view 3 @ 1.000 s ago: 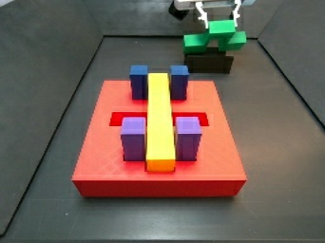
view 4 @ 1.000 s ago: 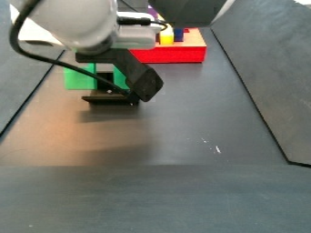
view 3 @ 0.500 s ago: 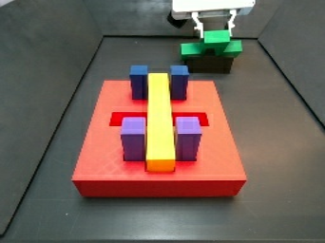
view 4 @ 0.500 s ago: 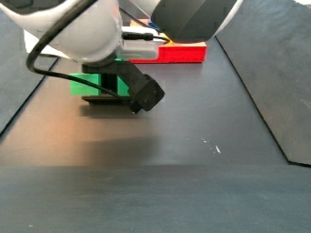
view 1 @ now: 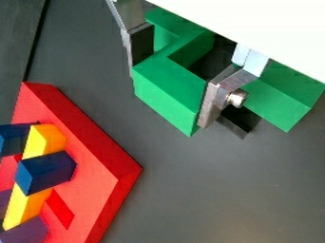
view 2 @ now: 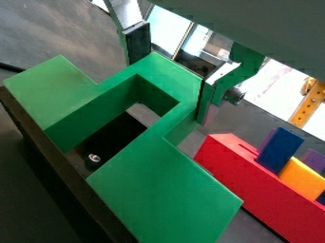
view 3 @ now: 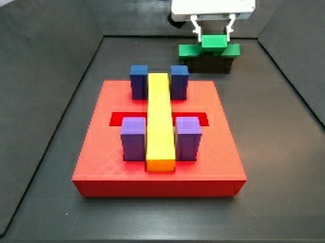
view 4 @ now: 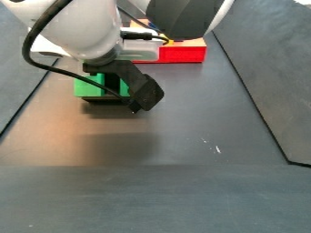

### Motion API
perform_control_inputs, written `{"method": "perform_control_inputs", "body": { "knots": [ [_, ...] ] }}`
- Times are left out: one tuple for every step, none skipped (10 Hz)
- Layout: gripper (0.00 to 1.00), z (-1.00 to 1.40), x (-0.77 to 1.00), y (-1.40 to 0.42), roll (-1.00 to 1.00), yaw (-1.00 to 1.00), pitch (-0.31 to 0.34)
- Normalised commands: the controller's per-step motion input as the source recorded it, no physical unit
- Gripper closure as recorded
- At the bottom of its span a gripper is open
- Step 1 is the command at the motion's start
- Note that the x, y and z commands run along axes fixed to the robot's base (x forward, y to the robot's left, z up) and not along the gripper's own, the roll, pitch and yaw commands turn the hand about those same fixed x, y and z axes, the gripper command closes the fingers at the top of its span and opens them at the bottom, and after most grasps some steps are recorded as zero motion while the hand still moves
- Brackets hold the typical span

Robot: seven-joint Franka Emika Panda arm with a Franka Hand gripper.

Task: Pick up the green object. Move up. Place the green object on the fixture. Regrasp the green object. Move to above the board. Insert the green object.
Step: Place the green object on the fixture, then regrasp the green object.

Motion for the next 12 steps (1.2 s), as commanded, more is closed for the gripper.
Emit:
{"method": "perform_control_inputs", "body": {
  "knots": [
    [0.00, 0.00, 0.00, 0.00, 0.00, 0.00, 0.000],
    [0.00, 0.00, 0.00, -0.02, 0.00, 0.00, 0.000],
    [0.00, 0.00, 0.08, 0.00, 0.11, 0.05, 0.000],
    [0.00, 0.29, 0.22, 0.01, 0.00, 0.10, 0.000],
    [0.00, 0.39, 0.28, 0.00, 0.17, 0.00, -0.017],
    [0.00, 0.45, 0.30, 0.00, 0.21, 0.00, -0.006],
    [0.00, 0.48, 0.24, 0.00, 0.32, 0.00, -0.031],
    [0.00, 0.44, 0.23, 0.00, 0.43, 0.00, -0.023],
    [0.00, 0.38, 0.12, -0.03, 0.63, 0.00, 0.000],
    [0.00, 0.37, 0.00, -0.01, 0.75, 0.00, 0.000],
    [0.00, 0.38, 0.00, 0.00, 0.78, 0.00, 0.037],
    [0.00, 0.37, 0.00, -0.02, 0.82, 0.00, 0.040]
  ]
}}
